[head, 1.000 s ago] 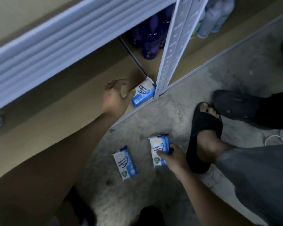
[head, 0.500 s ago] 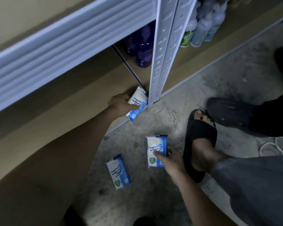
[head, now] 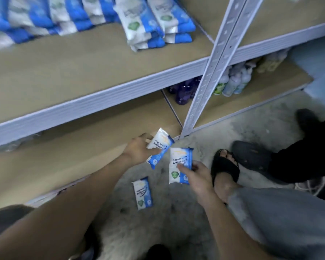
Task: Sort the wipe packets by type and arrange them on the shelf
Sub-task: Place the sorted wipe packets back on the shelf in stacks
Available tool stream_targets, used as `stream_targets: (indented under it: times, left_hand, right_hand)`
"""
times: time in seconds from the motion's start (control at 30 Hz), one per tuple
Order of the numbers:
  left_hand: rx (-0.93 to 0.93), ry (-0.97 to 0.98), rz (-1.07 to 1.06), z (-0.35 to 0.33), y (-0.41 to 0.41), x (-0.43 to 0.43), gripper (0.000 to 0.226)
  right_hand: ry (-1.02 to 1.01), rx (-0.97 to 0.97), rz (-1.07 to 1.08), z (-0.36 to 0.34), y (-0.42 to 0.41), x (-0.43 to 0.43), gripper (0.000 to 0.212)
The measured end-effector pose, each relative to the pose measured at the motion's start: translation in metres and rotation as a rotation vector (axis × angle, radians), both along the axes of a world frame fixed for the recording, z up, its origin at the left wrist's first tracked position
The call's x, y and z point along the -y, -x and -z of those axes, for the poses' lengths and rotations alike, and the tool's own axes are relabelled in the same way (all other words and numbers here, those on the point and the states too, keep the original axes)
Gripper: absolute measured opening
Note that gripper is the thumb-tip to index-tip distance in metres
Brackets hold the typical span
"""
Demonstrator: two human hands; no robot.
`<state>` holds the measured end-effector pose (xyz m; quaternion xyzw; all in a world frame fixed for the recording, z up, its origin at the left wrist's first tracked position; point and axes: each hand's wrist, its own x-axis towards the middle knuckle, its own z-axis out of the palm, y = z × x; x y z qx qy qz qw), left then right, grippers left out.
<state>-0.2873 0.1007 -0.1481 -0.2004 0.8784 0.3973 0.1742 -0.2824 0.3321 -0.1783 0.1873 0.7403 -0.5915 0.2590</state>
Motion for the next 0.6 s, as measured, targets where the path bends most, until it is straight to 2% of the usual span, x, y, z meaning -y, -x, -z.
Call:
stream_targets:
  times: [0.13, 0.3, 0.6]
  left_hand:
    - [-0.148, -0.105, -0.084, -0.052, -0.037, -0.004, 0.050]
    - [-0.325, -0.166, -0.199, -0.116, -0.076, -0.007, 0.041]
    - [-0.534, -0.255, -0.347, -0.231, -0.125, 0.034, 0.049]
  right_hand:
    - [0.015, -0.127, -0.033, -0.059, -0.014, 0.006, 0.022]
    - [0.074, -0.276, -0.061, -0.131, -0.030, 0.017, 0.016]
    - [0.232, -0.486, -0.206, -0.253, -0.037, 0.080, 0.020]
